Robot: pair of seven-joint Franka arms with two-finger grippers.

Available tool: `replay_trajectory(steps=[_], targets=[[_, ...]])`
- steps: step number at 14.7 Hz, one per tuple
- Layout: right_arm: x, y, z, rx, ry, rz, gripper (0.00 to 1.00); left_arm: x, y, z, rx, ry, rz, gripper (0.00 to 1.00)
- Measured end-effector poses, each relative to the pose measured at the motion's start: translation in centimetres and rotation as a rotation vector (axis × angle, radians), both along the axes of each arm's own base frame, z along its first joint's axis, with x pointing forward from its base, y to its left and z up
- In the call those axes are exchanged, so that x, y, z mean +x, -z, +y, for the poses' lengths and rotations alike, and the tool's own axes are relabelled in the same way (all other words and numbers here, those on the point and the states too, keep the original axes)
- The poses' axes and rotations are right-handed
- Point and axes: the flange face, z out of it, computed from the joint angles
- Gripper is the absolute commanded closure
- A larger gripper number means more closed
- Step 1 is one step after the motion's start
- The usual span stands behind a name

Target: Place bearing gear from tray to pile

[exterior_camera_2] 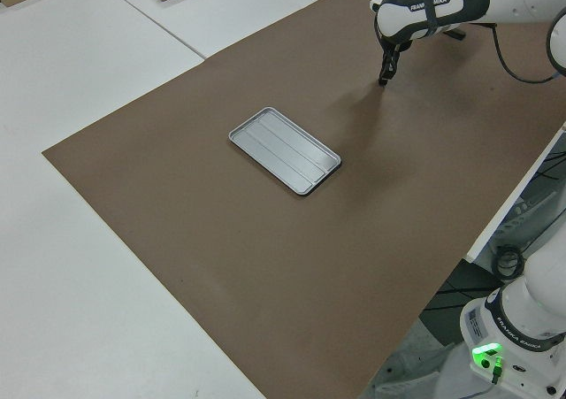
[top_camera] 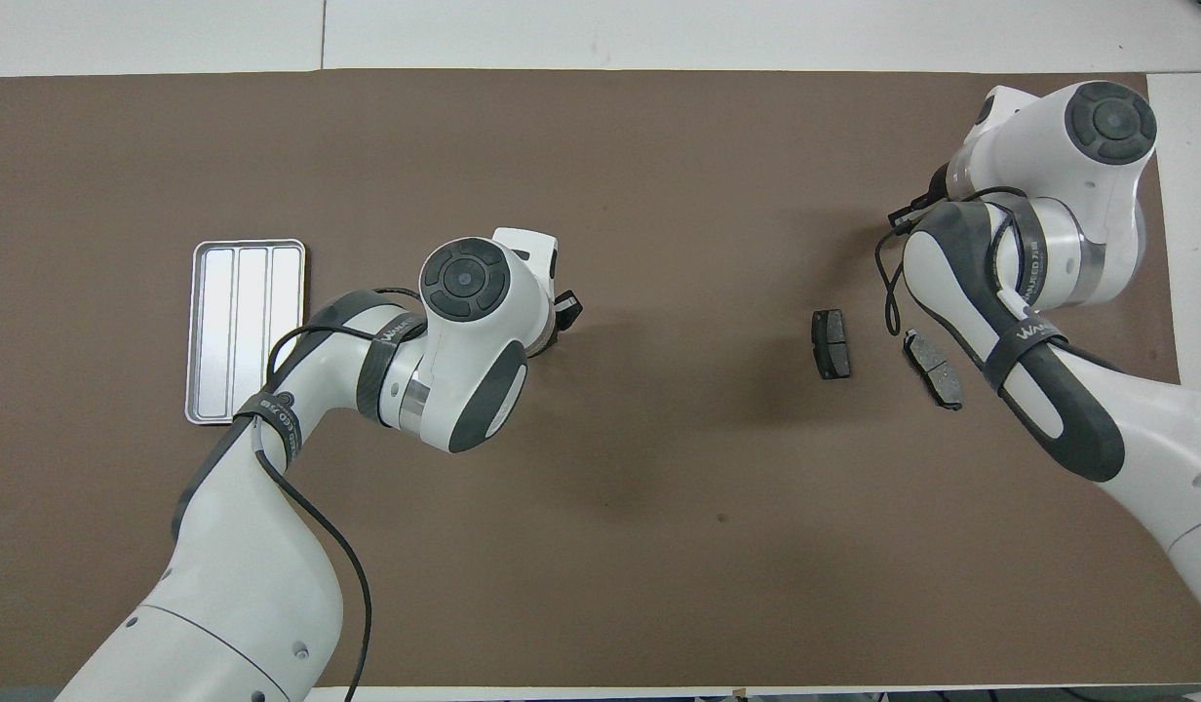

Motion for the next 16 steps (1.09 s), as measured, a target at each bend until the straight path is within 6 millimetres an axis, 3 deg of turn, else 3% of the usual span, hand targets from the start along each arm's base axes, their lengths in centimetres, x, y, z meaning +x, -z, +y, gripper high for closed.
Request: replay_trajectory(steps=[1, 2, 3, 4, 6, 8, 9, 10, 11, 12, 14, 16], targets=[[0.1, 0.6, -0.5, 0.001, 0.0, -0.003, 1.0, -0.1, 0.2, 0.0, 0.001, 0.0, 0.002, 0.97], [0.2, 1.0, -0.6, 0.002, 0.001, -0.008, 1.0, -0.1, 0.3, 0.1, 0.002, 0.0, 0.002, 0.71], [0.3, 1.3, -0.5, 0.003, 0.0, -0.011, 1.0, -0.1, 0.3, 0.1, 0.002, 0.0, 0.002, 0.15], [0.3, 1.5, -0.4, 0.005, -0.002, -0.011, 1.0, -0.1, 0.3, 0.1, 0.002, 0.0, 0.002, 0.0], [0.3, 1.6, -0.3, 0.006, -0.004, -0.01, 1.0, -0.1, 0.3, 0.4, 0.03, 0.015, 0.001, 0.0], [0.3, 1.6, -0.2, 0.006, -0.005, -0.009, 0.65, 1.1, -1.1, 2.1, 0.067, 0.006, -0.004, 0.0], [0.3, 1.7, -0.1, 0.006, -0.005, -0.008, 0.55, 2.2, -3.2, 4.1, 0.078, -0.021, -0.008, 0.0], [0.2, 1.8, -0.1, 0.006, -0.006, -0.007, 0.28, 3.2, -6.2, 7.3, 0.083, -0.042, -0.011, 0.0], [0.2, 1.8, -0.1, 0.006, -0.007, -0.006, 0.11, 3.9, -9.8, 11.3, 0.088, -0.04, -0.003, 0.0], [0.2, 1.9, 0.0, 0.006, -0.007, -0.005, 0.08, 4.0, -13.5, 15.9, 0.09, -0.019, 0.015, 0.0], [0.2, 1.9, 0.0, 0.007, -0.008, -0.005, 0.05, 3.1, -19.3, 23.7, 0.082, 0.054, 0.03, 0.0], [0.2, 1.8, 0.5, 0.008, -0.012, -0.005, 0.01, 1.7, -23.1, 29.9, 0.07, 0.129, 0.029, 0.0]])
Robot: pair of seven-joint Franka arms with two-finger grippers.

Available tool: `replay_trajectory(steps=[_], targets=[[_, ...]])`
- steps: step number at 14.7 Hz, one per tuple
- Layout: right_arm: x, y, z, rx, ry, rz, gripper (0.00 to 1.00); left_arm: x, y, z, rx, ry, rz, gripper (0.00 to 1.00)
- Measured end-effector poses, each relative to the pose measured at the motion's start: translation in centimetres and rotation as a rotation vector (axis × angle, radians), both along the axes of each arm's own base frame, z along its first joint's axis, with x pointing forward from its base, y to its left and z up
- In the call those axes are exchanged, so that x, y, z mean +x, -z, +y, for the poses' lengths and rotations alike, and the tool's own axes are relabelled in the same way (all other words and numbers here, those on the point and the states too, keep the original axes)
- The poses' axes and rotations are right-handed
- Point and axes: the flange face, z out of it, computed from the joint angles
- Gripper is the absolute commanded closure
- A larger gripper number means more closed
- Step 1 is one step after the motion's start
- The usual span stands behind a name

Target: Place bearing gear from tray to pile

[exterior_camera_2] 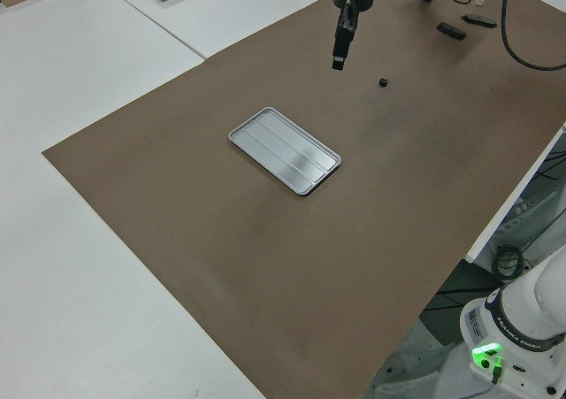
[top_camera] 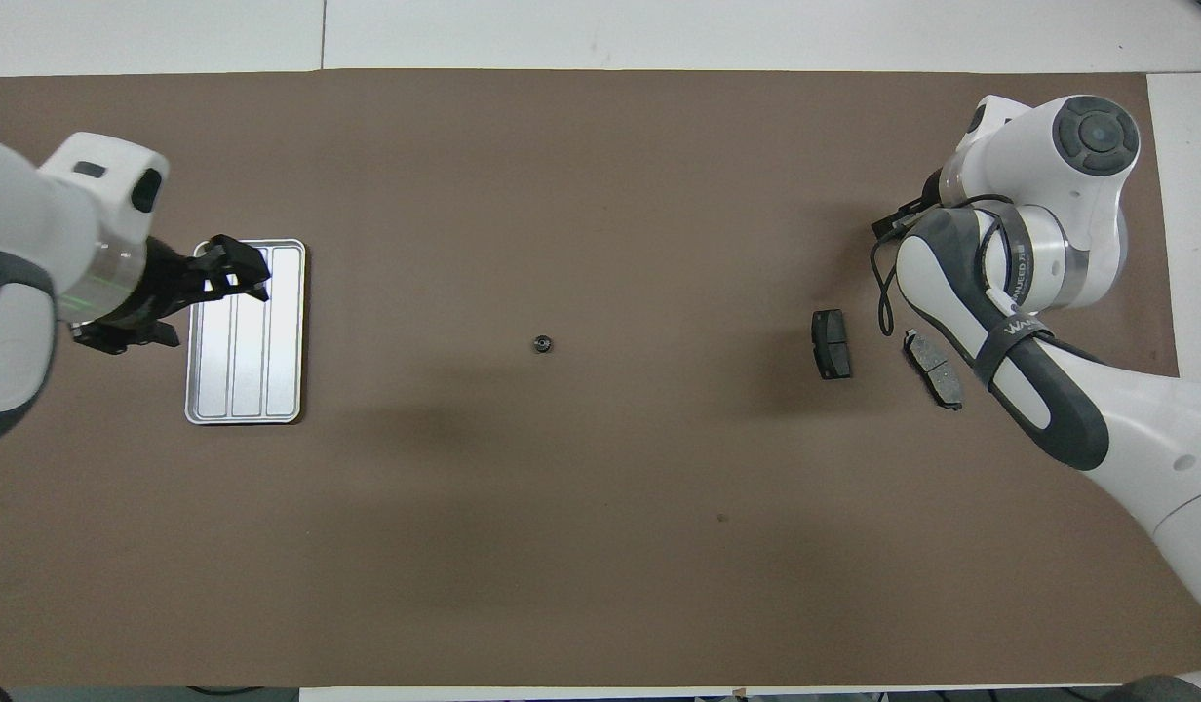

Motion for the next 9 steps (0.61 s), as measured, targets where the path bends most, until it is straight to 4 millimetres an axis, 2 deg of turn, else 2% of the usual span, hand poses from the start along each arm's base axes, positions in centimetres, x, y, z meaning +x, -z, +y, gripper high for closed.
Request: replay_trajectory(steps=[2, 4, 5, 7, 9], targets=[[-0.3, -0.8, 1.4, 0.003, 0.031, 0.027, 0.0, -1.4, -1.8, 3.6, -0.009, 0.069, 0.012, 0.0], [-1.2, -3.2, 5.1, 0.006, 0.123, 0.07, 0.0, -2.1, -2.6, 5.8, -0.014, 0.098, 0.024, 0.0], [-1.9, -4.9, 8.0, 0.005, 0.185, 0.088, 0.0, -2.2, -2.7, 6.3, -0.016, 0.11, 0.026, 0.0], [-4.0, -8.1, 15.3, 0.003, 0.329, 0.108, 0.0, -2.1, -2.5, 6.4, -0.016, 0.128, 0.022, 0.0], [-6.7, -10.0, 23.0, 0.01, 0.478, 0.105, 0.0, -1.8, -2.3, 6.5, -0.013, 0.128, 0.016, 0.0]])
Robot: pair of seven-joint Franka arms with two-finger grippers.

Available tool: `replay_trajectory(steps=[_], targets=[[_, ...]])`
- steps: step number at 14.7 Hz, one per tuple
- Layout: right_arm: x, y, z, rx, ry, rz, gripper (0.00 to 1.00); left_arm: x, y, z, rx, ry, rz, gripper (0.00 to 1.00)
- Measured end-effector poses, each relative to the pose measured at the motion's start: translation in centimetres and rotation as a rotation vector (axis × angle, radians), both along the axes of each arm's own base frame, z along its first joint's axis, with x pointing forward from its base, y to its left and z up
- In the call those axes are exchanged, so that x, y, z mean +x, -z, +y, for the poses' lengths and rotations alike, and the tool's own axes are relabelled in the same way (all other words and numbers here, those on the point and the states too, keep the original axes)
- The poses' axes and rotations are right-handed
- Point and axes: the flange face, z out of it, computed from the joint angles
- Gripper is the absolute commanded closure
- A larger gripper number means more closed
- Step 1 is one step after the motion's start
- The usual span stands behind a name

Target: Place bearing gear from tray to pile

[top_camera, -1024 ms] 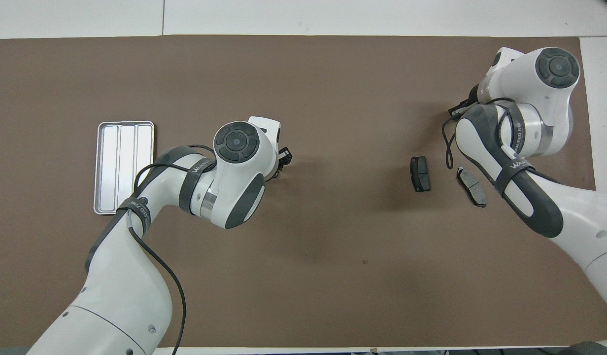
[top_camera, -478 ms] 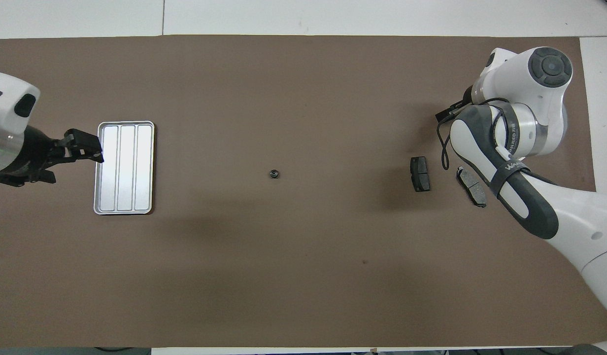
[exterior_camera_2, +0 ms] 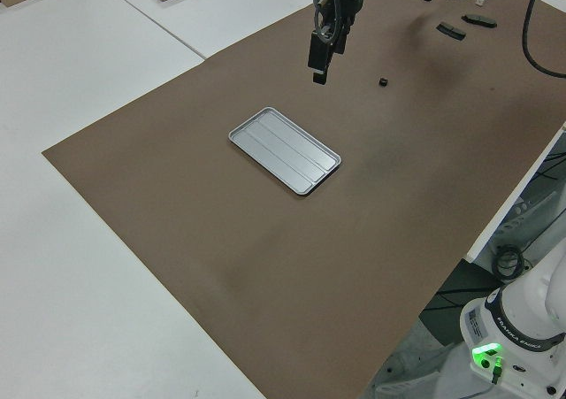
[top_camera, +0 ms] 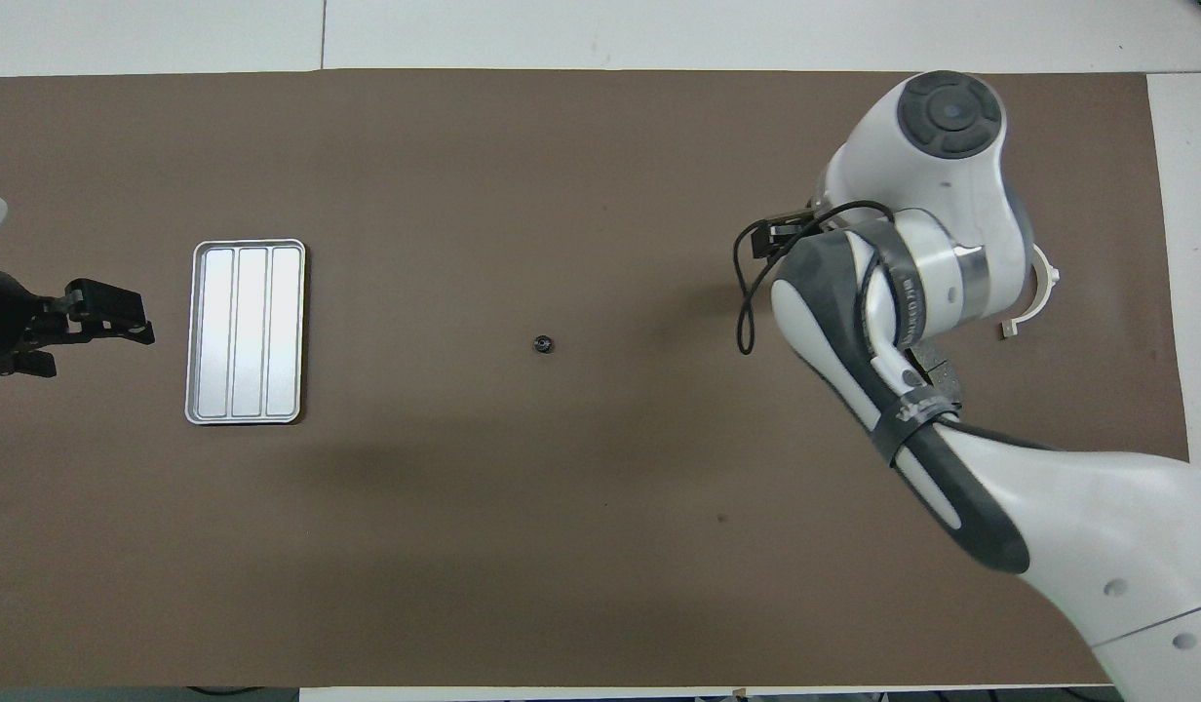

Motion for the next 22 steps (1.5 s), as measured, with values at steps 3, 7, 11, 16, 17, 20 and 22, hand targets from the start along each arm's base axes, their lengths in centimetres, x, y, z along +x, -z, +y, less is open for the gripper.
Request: replay_trajectory(steps=[3, 7, 11, 16, 17, 20, 22], targets=[[-4.1, -0.8, 9.4, 0.02, 0.196, -0.015, 0.0, 1.0, 0.6, 0.2, 0.003, -0.001, 0.01, 0.0], [-8.0, -0.6, 17.4, 0.035, 0.319, -0.023, 0.0, 0.9, 0.8, 0.2, 0.001, 0.021, 0.035, 0.0], [-9.1, 3.8, 23.4, 0.024, 0.356, -0.005, 0.0, 0.8, 0.8, 0.2, 0.001, 0.027, 0.04, 0.0], [-7.3, 8.4, 24.3, 0.024, 0.361, -0.018, 0.0, 0.8, 0.8, 0.3, 0.001, 0.027, 0.039, 0.0], [-7.1, 8.9, 24.3, 0.026, 0.363, -0.021, 0.01, 0.8, 0.7, 0.3, 0.001, 0.026, 0.038, 0.0], [-6.9, 10.0, 24.3, 0.029, 0.364, -0.023, 0.07, 0.7, 0.4, 0.2, 0.001, 0.027, 0.032, 0.0], [-6.6, 10.2, 24.3, 0.04, 0.366, -0.031, 0.09, 0.7, 0.3, 0.0, 0.001, 0.031, 0.03, 0.0]])
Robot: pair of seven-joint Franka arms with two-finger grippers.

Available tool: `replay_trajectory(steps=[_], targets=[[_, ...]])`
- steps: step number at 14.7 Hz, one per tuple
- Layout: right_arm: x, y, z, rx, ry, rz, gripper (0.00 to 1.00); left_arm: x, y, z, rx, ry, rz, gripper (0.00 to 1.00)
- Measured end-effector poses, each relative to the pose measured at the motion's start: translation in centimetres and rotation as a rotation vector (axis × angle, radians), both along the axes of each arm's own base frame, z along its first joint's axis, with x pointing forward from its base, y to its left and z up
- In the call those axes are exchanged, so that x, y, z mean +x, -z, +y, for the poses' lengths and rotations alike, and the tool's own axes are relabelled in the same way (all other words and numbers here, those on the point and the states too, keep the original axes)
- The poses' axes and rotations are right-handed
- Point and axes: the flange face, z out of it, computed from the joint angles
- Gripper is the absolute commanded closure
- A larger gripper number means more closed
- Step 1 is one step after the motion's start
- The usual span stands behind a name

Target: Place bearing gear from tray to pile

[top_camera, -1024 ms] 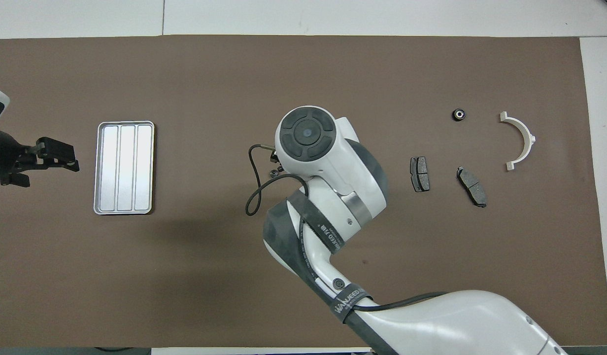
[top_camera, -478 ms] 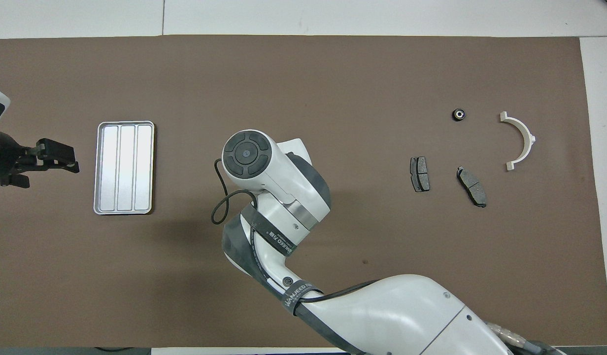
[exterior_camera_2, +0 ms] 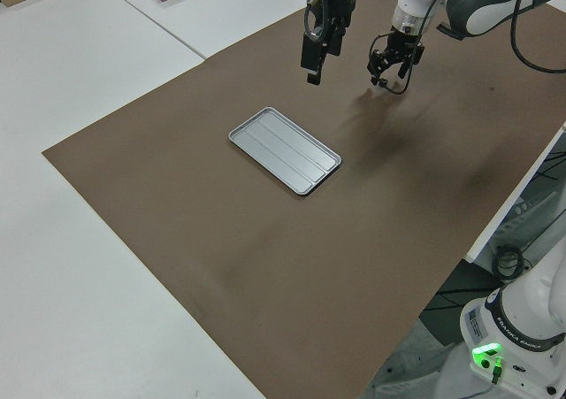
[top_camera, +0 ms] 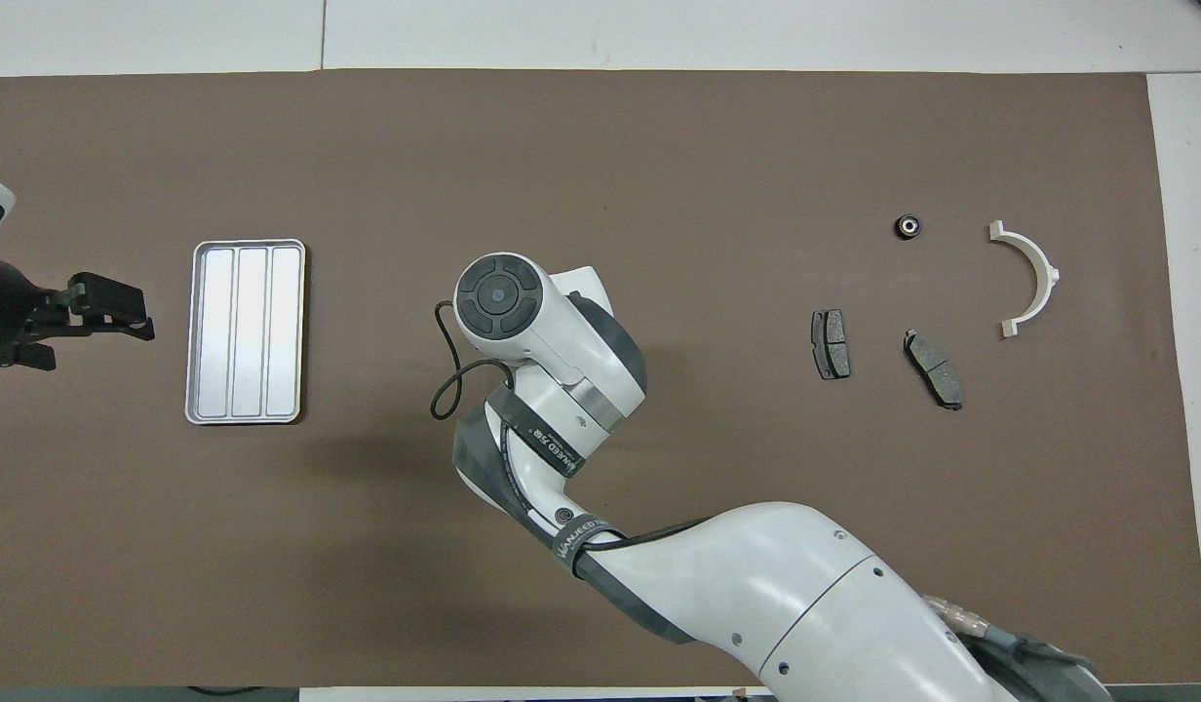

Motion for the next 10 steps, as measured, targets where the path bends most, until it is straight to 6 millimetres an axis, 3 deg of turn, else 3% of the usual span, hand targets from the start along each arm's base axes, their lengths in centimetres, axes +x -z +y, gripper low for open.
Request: replay_trajectory(steps=[4, 10], targets=[[0.82, 0.02, -0.53, 0.017, 0.012, -0.019, 0.19, -0.06, -0.21, -0.15, 0.0, 0.003, -0.004, 0.0], [0.76, 0.79, -0.32, 0.027, 0.009, -0.025, 0.25, -0.1, -0.29, -0.15, 0.0, 0.003, -0.005, 0.0]])
